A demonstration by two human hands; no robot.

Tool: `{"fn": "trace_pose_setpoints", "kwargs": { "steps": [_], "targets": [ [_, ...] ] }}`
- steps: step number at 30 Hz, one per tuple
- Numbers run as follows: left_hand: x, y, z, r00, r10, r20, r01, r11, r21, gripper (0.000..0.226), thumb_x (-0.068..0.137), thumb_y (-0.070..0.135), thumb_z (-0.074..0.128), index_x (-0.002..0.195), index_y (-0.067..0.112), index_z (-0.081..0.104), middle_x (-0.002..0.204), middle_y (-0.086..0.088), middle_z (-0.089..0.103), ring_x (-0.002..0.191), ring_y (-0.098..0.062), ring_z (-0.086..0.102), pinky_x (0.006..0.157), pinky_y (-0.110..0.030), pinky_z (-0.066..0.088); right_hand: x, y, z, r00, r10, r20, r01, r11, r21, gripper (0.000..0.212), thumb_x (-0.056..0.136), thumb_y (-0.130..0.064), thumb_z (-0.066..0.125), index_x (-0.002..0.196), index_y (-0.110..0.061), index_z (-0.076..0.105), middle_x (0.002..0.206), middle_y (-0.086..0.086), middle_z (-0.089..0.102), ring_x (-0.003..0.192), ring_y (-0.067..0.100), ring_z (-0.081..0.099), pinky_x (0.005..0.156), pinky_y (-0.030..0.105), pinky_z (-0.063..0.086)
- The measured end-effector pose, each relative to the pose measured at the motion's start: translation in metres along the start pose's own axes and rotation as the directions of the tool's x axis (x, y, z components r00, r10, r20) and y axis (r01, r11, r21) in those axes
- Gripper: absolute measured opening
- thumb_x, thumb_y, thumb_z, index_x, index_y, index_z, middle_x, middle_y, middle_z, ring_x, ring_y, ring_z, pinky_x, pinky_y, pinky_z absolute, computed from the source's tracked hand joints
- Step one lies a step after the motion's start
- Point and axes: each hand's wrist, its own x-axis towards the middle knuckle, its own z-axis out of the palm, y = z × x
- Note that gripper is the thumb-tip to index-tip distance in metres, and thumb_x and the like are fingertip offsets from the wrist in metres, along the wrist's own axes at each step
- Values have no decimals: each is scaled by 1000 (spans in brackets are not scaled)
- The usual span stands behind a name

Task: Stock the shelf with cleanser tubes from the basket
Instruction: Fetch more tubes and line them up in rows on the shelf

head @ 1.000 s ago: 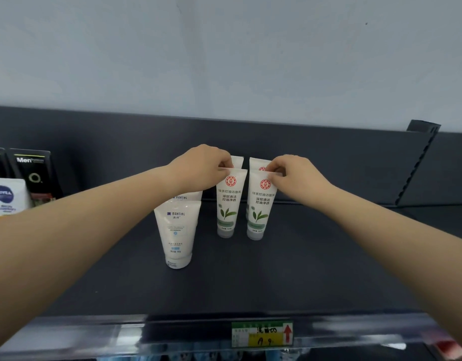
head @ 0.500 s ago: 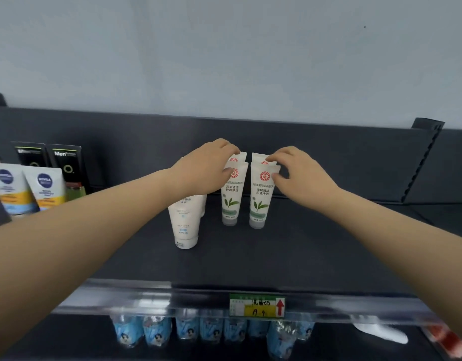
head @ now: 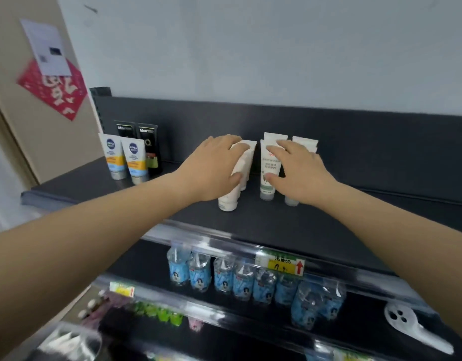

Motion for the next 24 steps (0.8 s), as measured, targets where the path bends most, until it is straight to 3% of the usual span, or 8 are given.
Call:
{"fn": "trace_pose_setpoints", "kwargs": {
  "steps": [8,24],
  "targets": [
    [-72,-46,-10,979,-190,80,176,972,152,66,92,38,50,148,17,22,153,-6,26,142,-26,21,115,-50,21,6,-82,27,973,-231,-15,231,970,68,64,91,-45,49,147,-25,26,156,3,21,144,21,16,114,43,17],
    [-259,-216,3,874,-458,165,417,879,230,67,92,42,48,148,17,20,155,-9,21,143,-27,19,116,-46,20,43,-326,117,862,-500,84,478,857,193,65,91,-40,51,148,-22,25,156,3,19,144,21,15,112,41,21]
  ]
}}
